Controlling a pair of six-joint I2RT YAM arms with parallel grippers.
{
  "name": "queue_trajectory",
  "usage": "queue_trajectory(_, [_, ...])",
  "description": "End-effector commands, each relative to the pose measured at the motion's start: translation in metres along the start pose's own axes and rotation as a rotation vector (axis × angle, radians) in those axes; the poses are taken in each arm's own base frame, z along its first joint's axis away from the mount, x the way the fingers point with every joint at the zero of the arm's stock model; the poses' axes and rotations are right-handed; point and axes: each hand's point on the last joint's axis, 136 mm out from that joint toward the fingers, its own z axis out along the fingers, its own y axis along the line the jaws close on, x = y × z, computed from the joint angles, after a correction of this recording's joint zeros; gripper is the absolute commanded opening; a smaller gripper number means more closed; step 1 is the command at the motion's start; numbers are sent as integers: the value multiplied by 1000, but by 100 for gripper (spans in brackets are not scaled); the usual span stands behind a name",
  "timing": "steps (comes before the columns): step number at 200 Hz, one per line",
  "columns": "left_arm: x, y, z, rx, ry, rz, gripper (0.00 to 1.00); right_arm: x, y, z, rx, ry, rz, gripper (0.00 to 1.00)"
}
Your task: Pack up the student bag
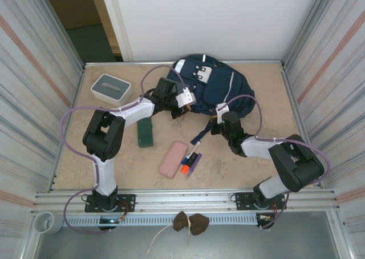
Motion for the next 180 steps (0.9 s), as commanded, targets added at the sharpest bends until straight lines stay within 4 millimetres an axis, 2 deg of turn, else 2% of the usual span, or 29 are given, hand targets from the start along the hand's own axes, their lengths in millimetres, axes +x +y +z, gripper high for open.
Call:
queue_trajectory(1, [-9,0,-13,-10,-14,73,0,3,3,-10,-85,31,69,0])
queue_trajectory(21, [-9,-6,-8,-5,1,117,11,-2,5,-17,-151,33,106,0])
queue_trajectory(31, [-11,-9,-7,-7,1,137,21,-3,7,-19,-174,35,117,0])
queue_trajectory(53, [-20,-14,-4,-25,-6,190,36,-4,7,-23,-196,42,130,0])
queue_trajectory(103, [-29,-29,12,-48,-10,324,55,-6,6,-26,-224,41,165,0])
queue_trajectory(143, [-24,-24,34,-109,64,410,59,-8,5,-26,-247,36,197,0])
queue_trajectory(180, [-15,-18,48,-114,99,429,55,-11,10,-24,-294,31,244,0])
